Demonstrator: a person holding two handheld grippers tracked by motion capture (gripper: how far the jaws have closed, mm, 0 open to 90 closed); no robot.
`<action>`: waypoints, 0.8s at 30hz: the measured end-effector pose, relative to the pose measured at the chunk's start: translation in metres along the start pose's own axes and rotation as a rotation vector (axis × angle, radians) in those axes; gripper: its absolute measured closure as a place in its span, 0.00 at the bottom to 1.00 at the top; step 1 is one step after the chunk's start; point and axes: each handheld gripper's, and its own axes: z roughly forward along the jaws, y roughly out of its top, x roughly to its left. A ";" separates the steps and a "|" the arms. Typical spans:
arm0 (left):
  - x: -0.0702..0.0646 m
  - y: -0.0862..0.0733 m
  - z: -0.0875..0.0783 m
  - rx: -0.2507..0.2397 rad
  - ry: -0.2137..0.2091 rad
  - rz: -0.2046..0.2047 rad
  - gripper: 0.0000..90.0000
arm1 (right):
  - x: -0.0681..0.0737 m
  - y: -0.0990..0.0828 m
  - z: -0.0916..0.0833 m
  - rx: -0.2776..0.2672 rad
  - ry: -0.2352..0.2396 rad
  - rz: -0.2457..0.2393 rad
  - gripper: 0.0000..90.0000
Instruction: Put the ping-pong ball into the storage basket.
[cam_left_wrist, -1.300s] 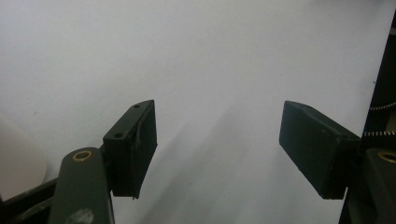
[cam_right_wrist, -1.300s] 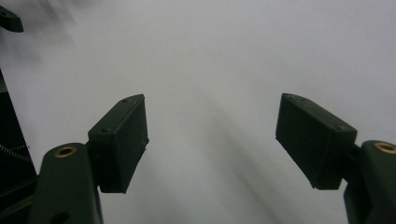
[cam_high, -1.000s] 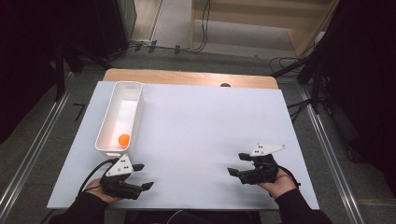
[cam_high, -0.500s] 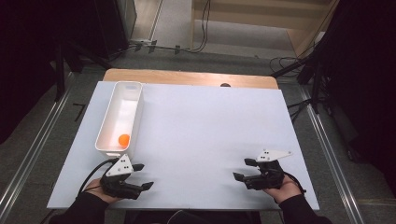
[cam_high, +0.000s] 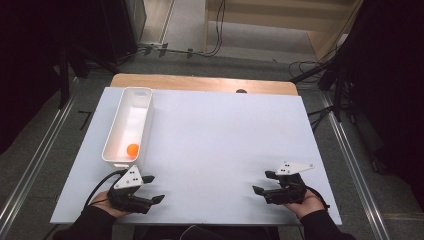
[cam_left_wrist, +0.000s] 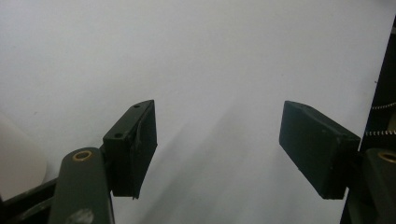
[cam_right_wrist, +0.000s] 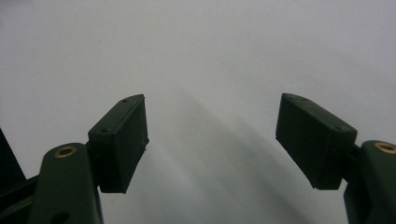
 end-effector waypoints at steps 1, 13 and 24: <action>0.000 0.000 0.000 0.002 0.000 0.002 0.31 | 0.000 0.000 0.000 0.000 0.002 0.002 0.26; 0.000 0.000 0.000 0.000 -0.001 -0.002 0.31 | 0.000 0.000 0.002 0.007 0.011 -0.006 0.26; 0.000 0.000 0.000 0.001 0.000 -0.001 0.31 | 0.002 0.000 0.003 0.022 -0.002 -0.020 0.26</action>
